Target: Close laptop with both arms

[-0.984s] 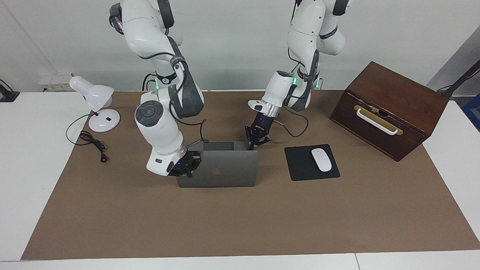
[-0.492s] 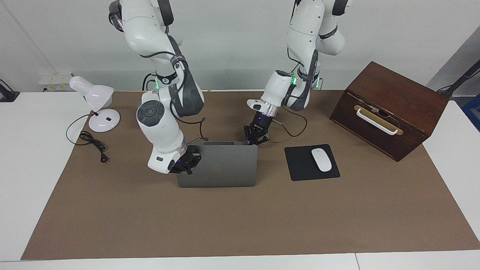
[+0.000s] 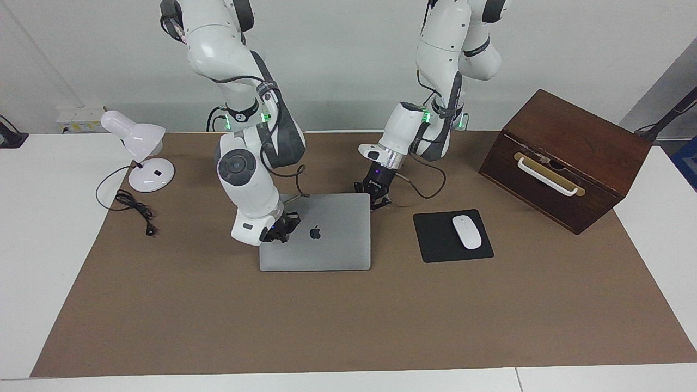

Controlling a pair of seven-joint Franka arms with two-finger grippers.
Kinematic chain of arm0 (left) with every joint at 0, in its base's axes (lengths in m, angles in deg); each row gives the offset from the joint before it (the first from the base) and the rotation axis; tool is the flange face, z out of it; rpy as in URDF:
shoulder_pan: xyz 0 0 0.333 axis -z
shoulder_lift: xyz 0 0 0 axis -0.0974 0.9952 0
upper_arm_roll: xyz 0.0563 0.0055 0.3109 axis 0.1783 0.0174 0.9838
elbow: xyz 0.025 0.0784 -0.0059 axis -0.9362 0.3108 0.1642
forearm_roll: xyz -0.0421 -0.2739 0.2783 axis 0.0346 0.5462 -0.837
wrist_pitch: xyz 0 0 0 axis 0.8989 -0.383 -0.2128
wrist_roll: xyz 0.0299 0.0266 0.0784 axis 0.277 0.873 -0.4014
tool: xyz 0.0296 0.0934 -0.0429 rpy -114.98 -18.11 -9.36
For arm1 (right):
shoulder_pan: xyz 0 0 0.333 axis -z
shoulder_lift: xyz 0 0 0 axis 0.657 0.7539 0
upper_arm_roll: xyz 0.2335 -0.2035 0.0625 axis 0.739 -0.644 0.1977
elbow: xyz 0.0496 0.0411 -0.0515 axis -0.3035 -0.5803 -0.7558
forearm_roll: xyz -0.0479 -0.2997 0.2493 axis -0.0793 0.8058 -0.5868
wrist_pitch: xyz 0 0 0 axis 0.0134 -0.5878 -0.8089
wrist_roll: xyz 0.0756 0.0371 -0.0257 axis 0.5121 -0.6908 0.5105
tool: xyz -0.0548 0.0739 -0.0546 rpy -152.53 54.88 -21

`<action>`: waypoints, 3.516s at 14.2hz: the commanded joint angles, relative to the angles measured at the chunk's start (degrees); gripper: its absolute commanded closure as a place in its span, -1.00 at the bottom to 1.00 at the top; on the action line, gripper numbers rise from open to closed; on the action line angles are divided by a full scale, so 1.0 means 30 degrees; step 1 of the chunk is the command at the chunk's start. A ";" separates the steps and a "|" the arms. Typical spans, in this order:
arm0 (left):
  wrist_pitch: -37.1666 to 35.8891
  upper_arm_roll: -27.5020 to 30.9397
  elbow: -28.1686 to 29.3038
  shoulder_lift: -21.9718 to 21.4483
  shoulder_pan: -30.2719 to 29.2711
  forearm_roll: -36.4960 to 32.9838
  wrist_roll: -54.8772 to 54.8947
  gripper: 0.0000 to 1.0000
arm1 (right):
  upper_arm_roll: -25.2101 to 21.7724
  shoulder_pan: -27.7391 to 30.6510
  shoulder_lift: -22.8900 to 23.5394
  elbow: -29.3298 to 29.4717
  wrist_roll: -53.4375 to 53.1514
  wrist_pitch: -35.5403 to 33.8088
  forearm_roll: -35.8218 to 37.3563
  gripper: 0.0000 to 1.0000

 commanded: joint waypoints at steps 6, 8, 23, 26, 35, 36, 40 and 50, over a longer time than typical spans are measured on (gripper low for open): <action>0.0237 0.0144 0.0798 0.0525 0.0312 -0.0337 0.0173 1.00 | 0.0092 0.0088 -0.1106 -0.2218 -0.0112 0.0780 -0.0423 1.00; 0.0237 0.0144 0.0827 0.0554 0.0312 -0.0366 0.0202 1.00 | 0.0092 0.0147 -0.1165 -0.2393 -0.0112 0.0809 -0.0394 1.00; 0.0237 0.0144 0.0886 0.0554 0.0430 -0.0337 0.0203 1.00 | 0.0092 0.0147 -0.1635 -0.3656 -0.0141 0.1924 -0.0394 1.00; 0.0237 0.0144 0.0944 0.0583 0.0430 -0.0366 0.0203 1.00 | 0.0092 0.0118 -0.1634 -0.2750 -0.0286 0.0872 -0.0394 1.00; 0.0237 0.0144 0.0945 0.0554 0.0400 -0.0366 0.0144 1.00 | -0.0113 0.0556 -0.2803 -0.0812 -0.0785 -0.3610 -0.0219 1.00; 0.0237 0.0115 0.0974 0.0496 0.0371 -0.0366 0.0086 1.00 | -0.0113 0.0760 -0.3183 -0.0812 -0.0785 -0.4166 -0.0218 1.00; 0.0179 0.0115 0.1558 -0.0322 0.0254 -0.0366 -0.0120 1.00 | -0.0172 0.0995 -0.5145 -0.0870 -0.0844 -0.6130 -0.0072 1.00; -0.0375 0.0085 0.5102 -0.4947 0.0166 -0.0366 -0.0587 1.00 | -0.0142 0.3632 -0.8254 -0.1046 -0.0873 -0.8127 0.0221 -1.00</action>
